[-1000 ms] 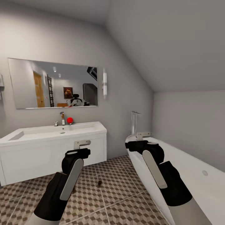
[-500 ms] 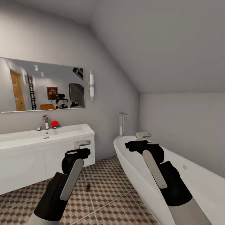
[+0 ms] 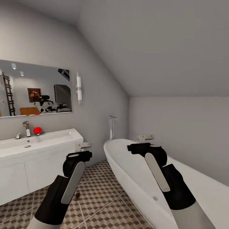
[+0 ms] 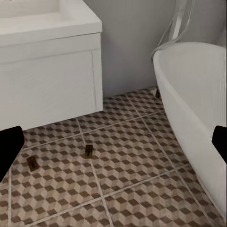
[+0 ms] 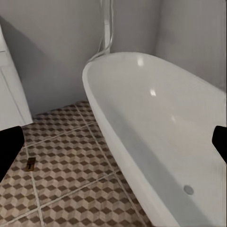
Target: Take the four mousetraps from the cabinet in the bathroom and place them on the bathroom floor. Make sure all four end up on the same floor surface, and ensure that at least two of them are either under or directly next to the same bathroom sink.
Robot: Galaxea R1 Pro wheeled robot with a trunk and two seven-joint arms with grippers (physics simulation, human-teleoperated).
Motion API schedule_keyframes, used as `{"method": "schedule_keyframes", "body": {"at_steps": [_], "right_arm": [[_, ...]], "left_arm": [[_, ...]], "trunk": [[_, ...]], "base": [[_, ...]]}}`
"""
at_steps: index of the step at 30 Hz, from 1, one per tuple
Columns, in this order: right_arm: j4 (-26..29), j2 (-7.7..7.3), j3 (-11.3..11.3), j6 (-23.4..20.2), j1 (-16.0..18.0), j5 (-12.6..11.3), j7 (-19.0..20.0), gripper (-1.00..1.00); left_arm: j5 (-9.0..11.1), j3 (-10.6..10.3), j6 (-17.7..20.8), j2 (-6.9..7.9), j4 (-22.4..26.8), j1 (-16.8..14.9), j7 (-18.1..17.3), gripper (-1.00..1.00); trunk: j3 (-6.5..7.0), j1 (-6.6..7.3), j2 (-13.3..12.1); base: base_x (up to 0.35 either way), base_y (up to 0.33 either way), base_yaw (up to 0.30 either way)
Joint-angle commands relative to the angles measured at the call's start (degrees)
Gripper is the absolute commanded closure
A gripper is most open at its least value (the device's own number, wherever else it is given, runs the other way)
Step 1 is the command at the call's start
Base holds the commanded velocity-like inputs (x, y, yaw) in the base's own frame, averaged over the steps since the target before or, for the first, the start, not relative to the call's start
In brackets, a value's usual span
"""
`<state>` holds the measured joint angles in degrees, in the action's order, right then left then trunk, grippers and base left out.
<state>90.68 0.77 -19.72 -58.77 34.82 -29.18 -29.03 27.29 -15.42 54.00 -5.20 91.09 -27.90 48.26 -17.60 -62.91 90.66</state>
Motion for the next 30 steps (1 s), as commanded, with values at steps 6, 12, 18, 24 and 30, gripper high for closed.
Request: {"method": "schedule_keyframes", "body": {"at_steps": [6, 12, 18, 24, 30], "right_arm": [[0.0, 0.00, -0.1, -0.1, 0.1, -0.6, -0.6, -1.00], [0.0, -0.04, -0.1, -0.1, 0.1, -0.6, -0.5, -1.00], [0.0, -0.05, -0.1, -0.1, 0.1, -0.6, -0.5, -1.00], [-0.1, -0.06, -0.1, 0.0, 0.1, -0.6, -0.5, -1.00], [-0.1, -0.06, -0.1, 0.0, 0.1, -0.6, -0.5, -1.00]], "left_arm": [[0.6, 0.0, 0.1, 0.01, 0.1, -0.1, 0.6, -1.00], [0.6, 0.0, 0.1, 0.01, 0.1, -0.1, 0.6, -1.00], [0.6, 0.0, 0.1, 0.01, 0.1, -0.1, 0.6, -1.00], [0.6, 0.0, 0.1, 0.01, 0.1, -0.1, 0.5, -1.00], [0.6, 0.0, 0.1, 0.01, 0.1, -0.1, 0.5, -1.00]], "trunk": [[1.00, 1.33, -2.4], [2.08, 2.64, -4.8], [3.16, 3.96, -7.2], [4.23, 5.28, -9.6], [5.31, 6.60, -12.0]], "base": [[0.000, 0.000, -0.273], [0.000, 0.000, -0.273], [0.000, 0.000, -0.273], [0.000, 0.000, -0.273], [0.000, 0.000, -0.273]]}}
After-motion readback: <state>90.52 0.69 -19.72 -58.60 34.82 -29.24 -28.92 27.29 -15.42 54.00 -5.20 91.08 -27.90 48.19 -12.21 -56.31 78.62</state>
